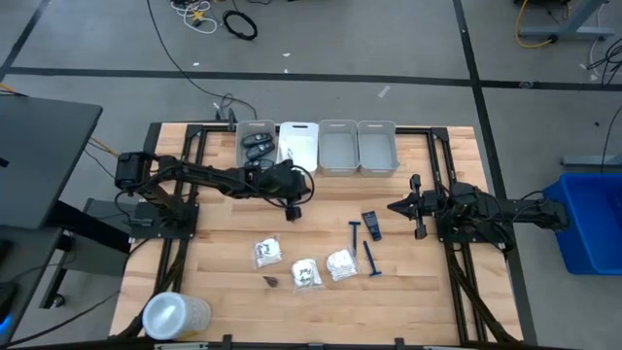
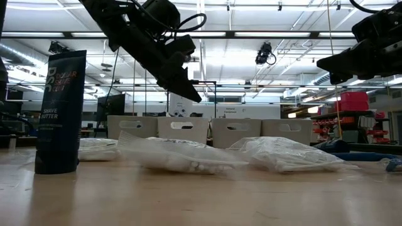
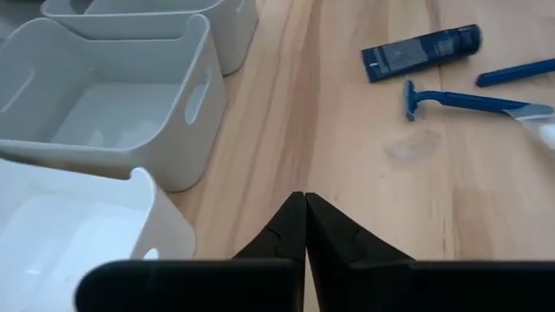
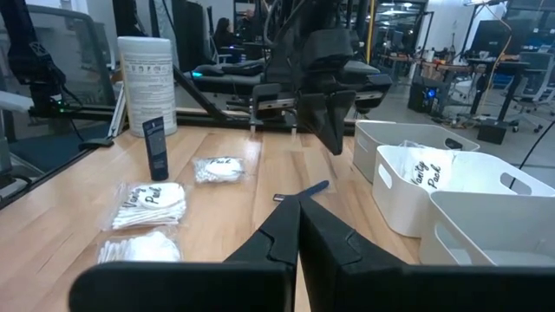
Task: Pick & Place Travel size toiletries
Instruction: Put the blue razor into the right gray bin
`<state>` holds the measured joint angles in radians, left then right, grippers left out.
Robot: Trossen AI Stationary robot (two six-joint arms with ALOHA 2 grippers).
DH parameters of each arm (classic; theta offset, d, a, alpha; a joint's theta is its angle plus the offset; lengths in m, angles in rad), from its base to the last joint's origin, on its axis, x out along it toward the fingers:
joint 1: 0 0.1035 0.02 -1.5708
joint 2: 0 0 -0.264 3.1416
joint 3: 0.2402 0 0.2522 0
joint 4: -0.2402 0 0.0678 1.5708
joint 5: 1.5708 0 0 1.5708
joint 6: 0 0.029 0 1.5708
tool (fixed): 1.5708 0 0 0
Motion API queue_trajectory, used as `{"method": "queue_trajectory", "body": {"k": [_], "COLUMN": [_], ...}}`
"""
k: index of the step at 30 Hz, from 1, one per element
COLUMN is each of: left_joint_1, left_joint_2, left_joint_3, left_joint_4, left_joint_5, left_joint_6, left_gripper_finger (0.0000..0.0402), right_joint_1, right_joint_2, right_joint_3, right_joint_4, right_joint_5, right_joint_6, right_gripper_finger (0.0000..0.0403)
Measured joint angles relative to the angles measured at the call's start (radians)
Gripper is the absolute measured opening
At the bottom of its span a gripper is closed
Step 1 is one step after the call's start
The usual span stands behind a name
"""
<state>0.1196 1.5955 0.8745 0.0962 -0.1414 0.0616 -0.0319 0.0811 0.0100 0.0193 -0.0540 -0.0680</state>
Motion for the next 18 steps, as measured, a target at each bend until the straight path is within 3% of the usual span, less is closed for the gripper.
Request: {"method": "queue_trajectory", "body": {"k": [11,18], "left_joint_1": [0.012,0.045], "left_joint_2": [0.000,0.001], "left_joint_3": [0.000,0.000], "left_joint_4": [-0.066,-0.124], "left_joint_5": [0.074,0.132], "left_joint_6": [0.076,0.085], "left_gripper_finger": [0.0026,0.0011], "right_joint_1": [0.000,0.000], "right_joint_2": [0.000,0.000], "right_joint_3": [0.000,0.000], "right_joint_4": [0.000,0.000], "right_joint_5": [0.000,0.000], "right_joint_6": [0.000,0.000], "right_gripper_finger": [0.0014,0.0014]}}
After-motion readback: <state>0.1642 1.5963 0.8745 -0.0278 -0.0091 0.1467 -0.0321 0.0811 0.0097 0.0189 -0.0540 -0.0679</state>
